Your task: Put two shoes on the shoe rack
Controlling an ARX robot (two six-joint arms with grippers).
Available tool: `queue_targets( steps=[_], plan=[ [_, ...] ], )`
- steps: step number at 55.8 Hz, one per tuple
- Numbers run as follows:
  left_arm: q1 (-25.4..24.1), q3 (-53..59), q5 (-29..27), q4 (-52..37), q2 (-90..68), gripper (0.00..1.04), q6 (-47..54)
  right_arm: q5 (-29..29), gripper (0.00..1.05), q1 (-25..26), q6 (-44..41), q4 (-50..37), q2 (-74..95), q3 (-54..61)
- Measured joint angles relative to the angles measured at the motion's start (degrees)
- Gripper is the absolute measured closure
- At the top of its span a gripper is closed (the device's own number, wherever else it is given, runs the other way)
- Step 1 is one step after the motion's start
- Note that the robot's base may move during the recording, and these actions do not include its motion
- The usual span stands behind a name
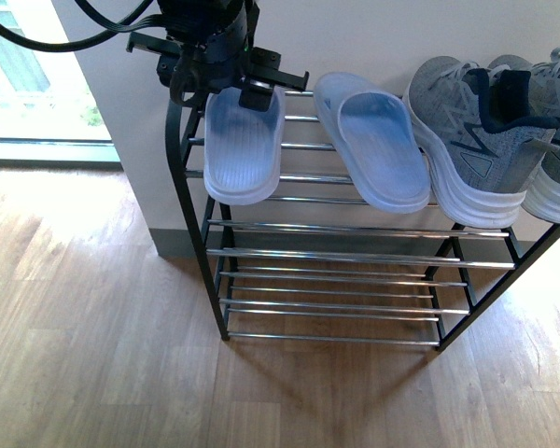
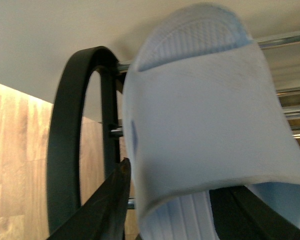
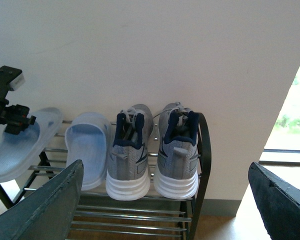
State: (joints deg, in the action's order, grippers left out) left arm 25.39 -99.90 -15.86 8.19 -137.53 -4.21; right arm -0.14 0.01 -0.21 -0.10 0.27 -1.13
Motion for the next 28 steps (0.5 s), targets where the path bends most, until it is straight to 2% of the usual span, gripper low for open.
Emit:
queue_targets(
  steps=[8,12,15,16,19,23,28],
  plan=[
    [0.00,4.46,5.57,-0.92,4.70,0.35,-1.55,0.00,0.09,0.00,0.02,0.00,0.00,0.00],
    [-0.28,9.03,10.36,-2.16,11.08,0.20,-4.26,0.00,0.09,0.00,0.02,0.00,0.00,0.00],
    [-0.57,11.98,11.50,-3.54,15.32,0.13,-5.90,0.00,0.09,0.00,0.00,0.00,0.00,0.00],
    [-1.03,15.45,11.21,-5.33,20.02,0.08,-6.88,0.00,0.09,0.00,0.02,0.00,0.00,0.00],
    [-1.86,19.63,10.40,-7.30,25.29,0.09,-7.65,0.00,0.09,0.00,0.00,0.00,0.00,0.00],
    [-4.94,31.19,5.92,-13.64,37.73,0.09,-6.97,0.00,0.09,0.00,0.00,0.00,0.00,0.00],
    [-9.03,41.18,5.05,-17.49,47.39,0.09,-5.70,0.00,0.09,0.00,0.00,0.00,0.00,0.00]
  ],
)
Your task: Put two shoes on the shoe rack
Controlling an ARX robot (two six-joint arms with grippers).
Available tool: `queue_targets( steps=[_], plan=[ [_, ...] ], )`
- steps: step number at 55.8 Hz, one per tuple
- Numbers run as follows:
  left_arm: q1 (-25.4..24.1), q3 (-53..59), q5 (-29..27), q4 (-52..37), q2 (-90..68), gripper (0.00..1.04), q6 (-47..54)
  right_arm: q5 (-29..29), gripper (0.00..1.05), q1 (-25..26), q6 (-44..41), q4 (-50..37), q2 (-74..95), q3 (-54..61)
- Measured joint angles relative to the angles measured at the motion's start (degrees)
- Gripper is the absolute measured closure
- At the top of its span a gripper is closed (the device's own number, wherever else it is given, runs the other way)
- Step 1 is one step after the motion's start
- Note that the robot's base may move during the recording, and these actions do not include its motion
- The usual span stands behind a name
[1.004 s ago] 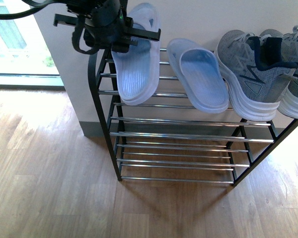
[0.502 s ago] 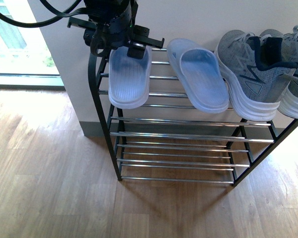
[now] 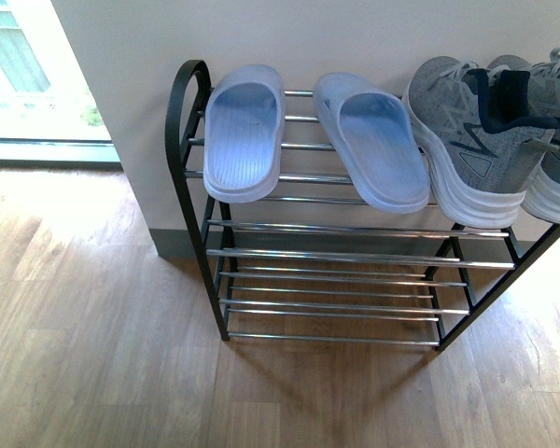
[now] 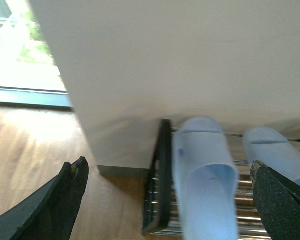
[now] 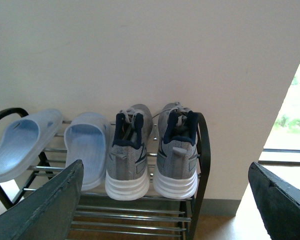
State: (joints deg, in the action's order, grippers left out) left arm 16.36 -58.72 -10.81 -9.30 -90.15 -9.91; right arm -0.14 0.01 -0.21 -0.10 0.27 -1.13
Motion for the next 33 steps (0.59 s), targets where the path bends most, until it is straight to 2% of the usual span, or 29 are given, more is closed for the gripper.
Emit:
queue_targets(
  steps=[4,9,14,25,31,33],
  plan=[
    [-4.09,9.01,-2.93,-5.29,7.50,0.10,3.50,0.00,0.09,0.00,0.00,0.00,0.00,0.00],
    [-8.70,22.27,1.03,-24.04,14.73,0.26,6.51,0.00,0.09,0.00,0.00,0.00,-0.02,0.00],
    [-9.35,29.97,3.43,-34.05,18.18,0.40,7.91,0.17,0.09,0.00,0.00,0.00,0.00,0.00],
    [-10.32,38.25,5.27,-36.96,22.69,0.69,9.03,0.11,0.09,0.00,0.02,0.00,0.00,0.00],
    [-11.78,43.23,6.25,-37.22,27.58,0.94,9.18,0.15,0.09,0.00,0.00,0.00,0.00,0.00],
    [-12.02,44.15,6.38,-37.22,28.61,0.99,9.22,0.15,0.09,0.00,0.00,0.00,0.00,0.00]
  ],
)
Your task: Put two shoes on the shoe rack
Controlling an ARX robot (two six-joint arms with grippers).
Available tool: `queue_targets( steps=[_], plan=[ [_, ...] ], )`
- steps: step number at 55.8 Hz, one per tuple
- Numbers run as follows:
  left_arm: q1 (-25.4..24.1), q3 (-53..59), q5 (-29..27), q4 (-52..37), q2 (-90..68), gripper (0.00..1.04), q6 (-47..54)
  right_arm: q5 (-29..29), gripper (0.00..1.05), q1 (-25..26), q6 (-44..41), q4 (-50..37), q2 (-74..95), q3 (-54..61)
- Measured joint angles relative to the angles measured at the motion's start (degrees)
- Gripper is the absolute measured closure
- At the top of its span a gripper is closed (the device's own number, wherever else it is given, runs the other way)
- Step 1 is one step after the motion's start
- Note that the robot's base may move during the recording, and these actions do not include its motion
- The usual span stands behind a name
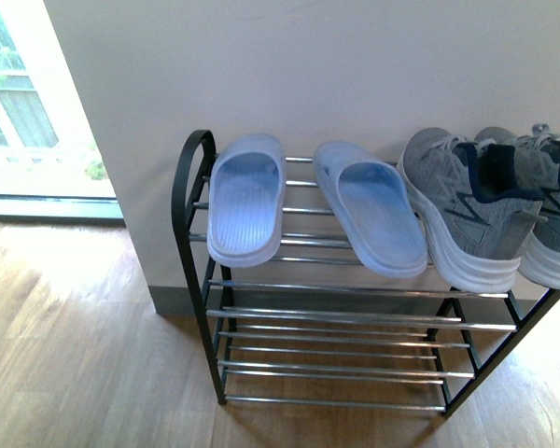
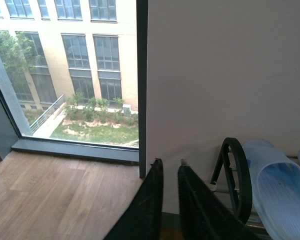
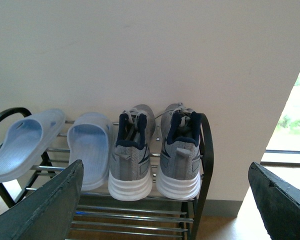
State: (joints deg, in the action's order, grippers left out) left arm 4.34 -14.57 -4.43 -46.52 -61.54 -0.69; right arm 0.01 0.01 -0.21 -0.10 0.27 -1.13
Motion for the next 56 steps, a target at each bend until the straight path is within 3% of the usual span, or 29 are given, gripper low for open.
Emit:
queue_targets(
  steps=[4,10,32,38,56],
  plan=[
    [-2.25,2.73,3.82,0.48,3.41,1.04,0.13,0.00,0.09,0.00,0.00,0.00,0.00,0.00],
    [-4.09,5.44,4.15,1.90,7.45,1.04,0.17,0.00,0.09,0.00,0.00,0.00,0.00,0.00],
    [-4.15,11.06,4.39,10.16,21.18,1.04,0.20,0.00,0.09,0.00,0.00,0.00,0.00,0.00],
    [-4.13,13.42,4.42,8.50,22.49,1.04,0.22,0.00,0.09,0.00,0.00,0.00,0.00,0.00],
    [-4.15,13.75,4.42,18.97,33.62,1.04,0.24,0.00,0.09,0.00,0.00,0.00,0.00,0.00]
  ],
)
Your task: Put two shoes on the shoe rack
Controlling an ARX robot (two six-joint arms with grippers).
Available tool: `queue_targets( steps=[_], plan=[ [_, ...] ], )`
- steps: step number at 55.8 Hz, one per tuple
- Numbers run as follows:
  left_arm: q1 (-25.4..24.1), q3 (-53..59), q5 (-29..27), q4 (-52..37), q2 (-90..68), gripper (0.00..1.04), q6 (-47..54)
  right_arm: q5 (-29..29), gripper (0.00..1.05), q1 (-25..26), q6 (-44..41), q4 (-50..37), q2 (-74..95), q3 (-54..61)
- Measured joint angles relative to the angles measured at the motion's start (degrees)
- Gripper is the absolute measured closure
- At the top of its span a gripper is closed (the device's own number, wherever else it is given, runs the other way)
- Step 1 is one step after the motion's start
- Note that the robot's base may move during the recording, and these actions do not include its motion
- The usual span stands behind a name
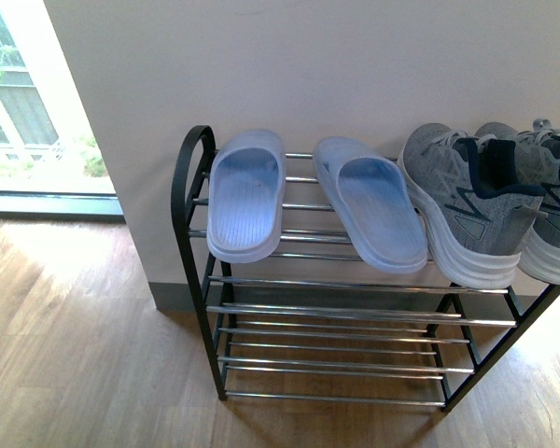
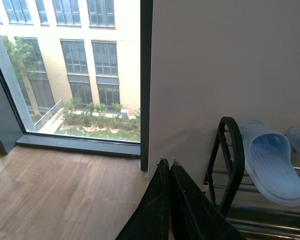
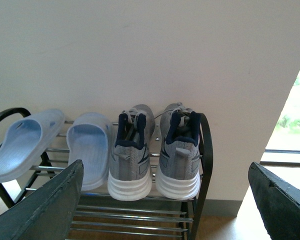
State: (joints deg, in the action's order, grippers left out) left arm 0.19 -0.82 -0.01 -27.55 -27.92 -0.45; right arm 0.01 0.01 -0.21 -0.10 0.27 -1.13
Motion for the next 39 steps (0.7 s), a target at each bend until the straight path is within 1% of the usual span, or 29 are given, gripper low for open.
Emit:
queue_targets(
  steps=[11,39],
  plan=[
    [0.00,0.00,0.00,6.03,6.38,1.04,0.00,0.00,0.09,0.00,0.02,0.00,0.00,0.00],
    [0.00,0.00,0.00,15.32,15.80,1.04,0.00,-0.02,0.09,0.00,0.02,0.00,0.00,0.00]
  ],
)
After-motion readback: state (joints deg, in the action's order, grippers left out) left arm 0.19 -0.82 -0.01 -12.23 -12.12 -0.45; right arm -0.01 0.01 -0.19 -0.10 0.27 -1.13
